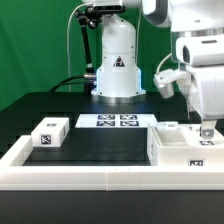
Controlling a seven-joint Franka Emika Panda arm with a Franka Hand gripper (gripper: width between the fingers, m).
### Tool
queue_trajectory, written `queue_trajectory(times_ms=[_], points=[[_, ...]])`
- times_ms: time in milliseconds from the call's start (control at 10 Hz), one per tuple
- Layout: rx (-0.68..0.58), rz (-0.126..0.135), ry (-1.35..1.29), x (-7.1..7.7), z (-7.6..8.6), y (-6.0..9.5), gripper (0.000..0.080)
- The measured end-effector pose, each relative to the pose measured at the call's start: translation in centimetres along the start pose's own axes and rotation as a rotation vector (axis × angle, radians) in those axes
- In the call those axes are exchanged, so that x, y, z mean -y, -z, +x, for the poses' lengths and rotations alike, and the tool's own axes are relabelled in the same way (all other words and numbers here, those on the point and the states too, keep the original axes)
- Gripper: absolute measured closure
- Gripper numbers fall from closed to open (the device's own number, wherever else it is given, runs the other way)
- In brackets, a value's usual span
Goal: Assemble cabinet
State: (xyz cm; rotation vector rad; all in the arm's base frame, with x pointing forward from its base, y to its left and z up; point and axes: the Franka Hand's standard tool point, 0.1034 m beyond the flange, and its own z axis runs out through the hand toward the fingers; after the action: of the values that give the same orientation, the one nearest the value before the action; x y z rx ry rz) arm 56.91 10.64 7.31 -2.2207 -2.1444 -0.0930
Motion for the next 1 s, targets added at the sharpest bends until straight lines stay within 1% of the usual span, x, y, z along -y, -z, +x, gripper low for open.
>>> queue_trajectory(times_ms=[100, 200, 300, 400, 500, 900, 1000], points=[[0.008, -0.006, 0.000, 0.8, 0.0, 0.9, 0.0003], [0.018, -0.007, -0.006, 1.9, 0.1, 1.7, 0.0003], [0.024, -0.006, -0.030, 3.3, 0.3, 2.0, 0.0003], [0.026, -0.005, -0.026, 4.2, 0.2, 1.9, 0.0003], [0.024, -0.005, -0.030, 3.9, 0.1, 1.8, 0.0003], [0.024, -0.003, -0.031, 4.0, 0.0, 1.7, 0.0003], [0.021, -0.011, -0.034, 4.3, 0.1, 1.6, 0.0003]])
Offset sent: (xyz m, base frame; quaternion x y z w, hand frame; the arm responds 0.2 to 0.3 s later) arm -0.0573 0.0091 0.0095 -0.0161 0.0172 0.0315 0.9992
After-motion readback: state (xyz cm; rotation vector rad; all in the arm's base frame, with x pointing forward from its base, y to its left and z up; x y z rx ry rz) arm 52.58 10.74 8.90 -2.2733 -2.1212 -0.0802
